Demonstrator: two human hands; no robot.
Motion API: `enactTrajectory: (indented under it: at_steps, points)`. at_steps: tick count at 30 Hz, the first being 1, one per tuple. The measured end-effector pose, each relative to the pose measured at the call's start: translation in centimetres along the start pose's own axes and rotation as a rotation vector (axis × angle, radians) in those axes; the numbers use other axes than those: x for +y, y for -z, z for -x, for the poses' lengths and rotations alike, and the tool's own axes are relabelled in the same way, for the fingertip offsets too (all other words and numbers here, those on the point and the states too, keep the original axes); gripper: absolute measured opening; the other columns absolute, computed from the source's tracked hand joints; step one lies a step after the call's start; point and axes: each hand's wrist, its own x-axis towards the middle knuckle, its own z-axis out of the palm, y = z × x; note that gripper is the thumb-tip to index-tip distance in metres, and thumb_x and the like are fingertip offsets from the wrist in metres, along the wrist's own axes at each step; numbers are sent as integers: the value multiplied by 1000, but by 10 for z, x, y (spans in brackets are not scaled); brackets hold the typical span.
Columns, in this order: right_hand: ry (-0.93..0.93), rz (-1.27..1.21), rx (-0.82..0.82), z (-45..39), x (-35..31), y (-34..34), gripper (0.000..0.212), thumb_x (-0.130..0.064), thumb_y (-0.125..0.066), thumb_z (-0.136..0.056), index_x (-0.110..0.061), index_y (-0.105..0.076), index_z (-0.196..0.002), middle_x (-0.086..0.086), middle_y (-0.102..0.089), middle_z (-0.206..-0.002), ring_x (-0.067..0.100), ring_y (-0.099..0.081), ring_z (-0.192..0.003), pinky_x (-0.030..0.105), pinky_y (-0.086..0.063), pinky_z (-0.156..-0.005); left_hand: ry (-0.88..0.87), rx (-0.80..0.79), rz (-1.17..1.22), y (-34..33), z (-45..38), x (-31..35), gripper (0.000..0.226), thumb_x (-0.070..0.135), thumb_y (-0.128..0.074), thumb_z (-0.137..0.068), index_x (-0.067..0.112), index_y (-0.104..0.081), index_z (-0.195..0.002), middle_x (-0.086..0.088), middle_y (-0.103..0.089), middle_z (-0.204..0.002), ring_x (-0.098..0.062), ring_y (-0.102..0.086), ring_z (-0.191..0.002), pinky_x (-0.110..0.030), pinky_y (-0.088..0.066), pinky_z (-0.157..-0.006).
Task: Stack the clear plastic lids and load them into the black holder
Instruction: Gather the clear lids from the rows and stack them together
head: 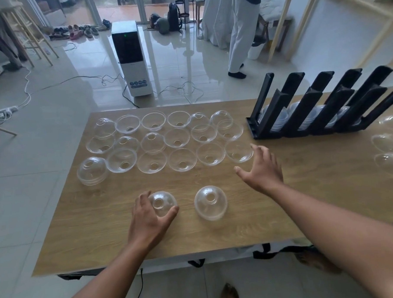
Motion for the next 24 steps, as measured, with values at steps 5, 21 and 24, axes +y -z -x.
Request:
enactTrajectory:
  at_steps: [5,21,24]
  points:
    - [-9,96,-184,-52,-6,8,124,-83,-69,-69,-29,-8,-162,5,-24,-166,30,-23,-151,51,-24,-119,19,53,6,1,3,10,109,88,-57,-65,21,-30,-147,-5,-44,-142,-18,-40,-125,-37,-42,-89]
    - [31,129,-221,-66,-6,12,120,-90,-56,-54,-35,-24,-156,11,-45,-151,36,-48,-132,48,-40,-105,-231,56,-225,-9,-71,126,103,82,-61,-67,15,-37,-142,-1,-46,-140,-23,-34,-132,-41,-44,-103]
    - [14,30,-253,-52,-4,26,111,-85,-55,-52,-48,-25,-152,8,-43,-146,35,-48,-128,46,-42,-101,-245,-43,-304,-26,-96,150,111,85,-61,-64,13,-35,-145,-5,-46,-143,-27,-36,-133,-44,-41,-107]
